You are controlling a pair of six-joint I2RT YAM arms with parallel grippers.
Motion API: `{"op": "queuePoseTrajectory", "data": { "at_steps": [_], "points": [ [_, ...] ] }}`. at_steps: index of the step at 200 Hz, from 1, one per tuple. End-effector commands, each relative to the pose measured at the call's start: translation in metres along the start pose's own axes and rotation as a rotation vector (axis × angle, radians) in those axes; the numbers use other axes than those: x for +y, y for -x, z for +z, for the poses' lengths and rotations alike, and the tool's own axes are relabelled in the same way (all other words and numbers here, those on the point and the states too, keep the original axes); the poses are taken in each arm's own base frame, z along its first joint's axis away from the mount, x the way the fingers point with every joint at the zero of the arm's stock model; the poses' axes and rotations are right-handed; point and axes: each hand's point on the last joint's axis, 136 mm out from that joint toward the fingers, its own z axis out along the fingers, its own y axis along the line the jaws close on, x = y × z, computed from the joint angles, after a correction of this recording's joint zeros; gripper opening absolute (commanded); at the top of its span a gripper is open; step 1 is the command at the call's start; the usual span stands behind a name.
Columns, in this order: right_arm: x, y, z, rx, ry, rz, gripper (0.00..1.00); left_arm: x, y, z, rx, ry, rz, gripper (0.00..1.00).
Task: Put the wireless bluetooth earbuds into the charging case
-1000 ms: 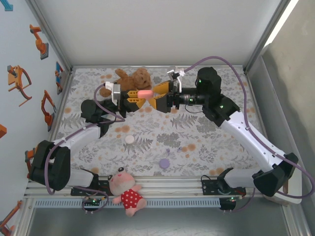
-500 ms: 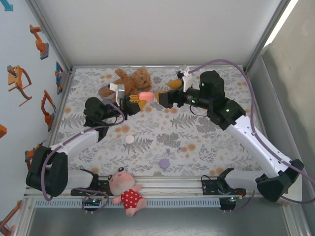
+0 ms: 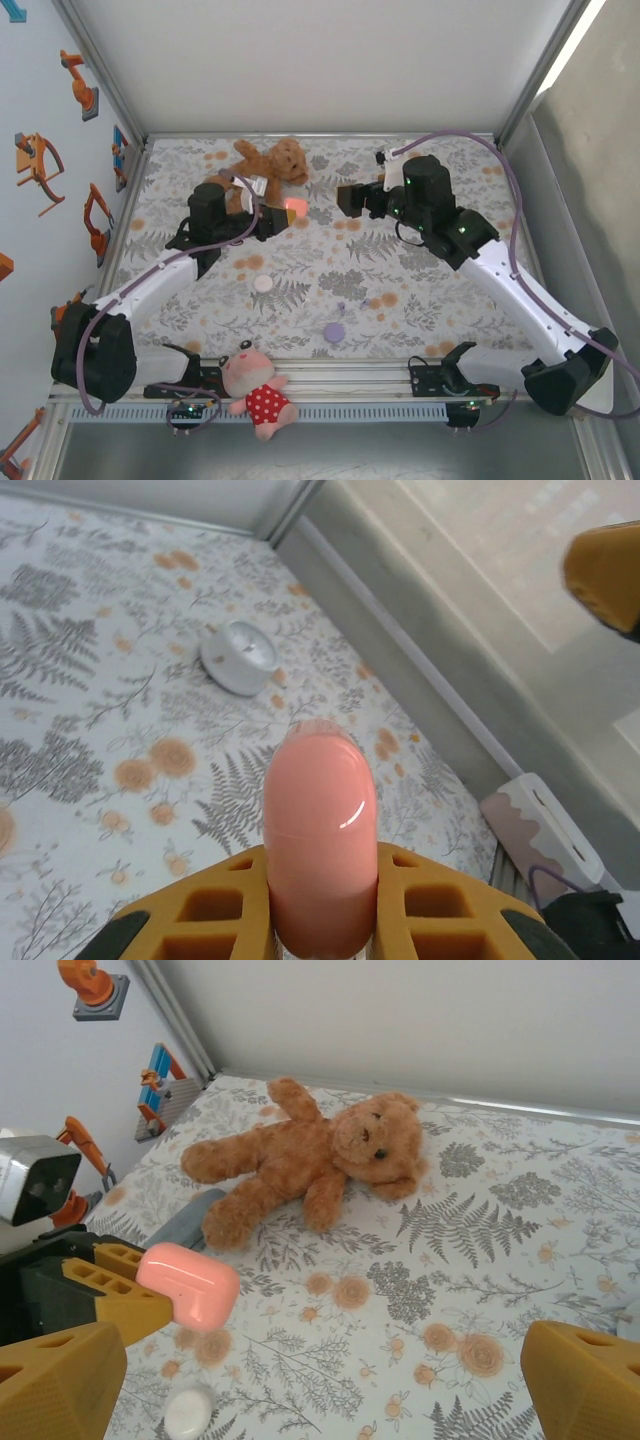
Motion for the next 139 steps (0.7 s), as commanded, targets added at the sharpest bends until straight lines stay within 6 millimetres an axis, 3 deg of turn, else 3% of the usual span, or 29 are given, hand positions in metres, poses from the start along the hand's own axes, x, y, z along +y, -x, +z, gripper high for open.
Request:
{"op": "queuePoseTrajectory", "data": {
  "at_steps": [1, 76, 139],
  "points": [
    [-0.010, 0.011, -0.015, -0.048, -0.058, 0.016, 1.00, 0.022, -0.004, 0.009, 0.053, 0.103, -0.060, 0.00],
    [-0.020, -0.002, -0.021, -0.014, -0.105, 0.021, 1.00, 0.074, -0.047, 0.058, 0.209, 0.161, -0.275, 0.00],
    [-0.028, -0.008, -0.026, -0.002, -0.146, 0.016, 1.00, 0.110, -0.079, 0.092, 0.283, 0.202, -0.340, 0.03]
  ]
}}
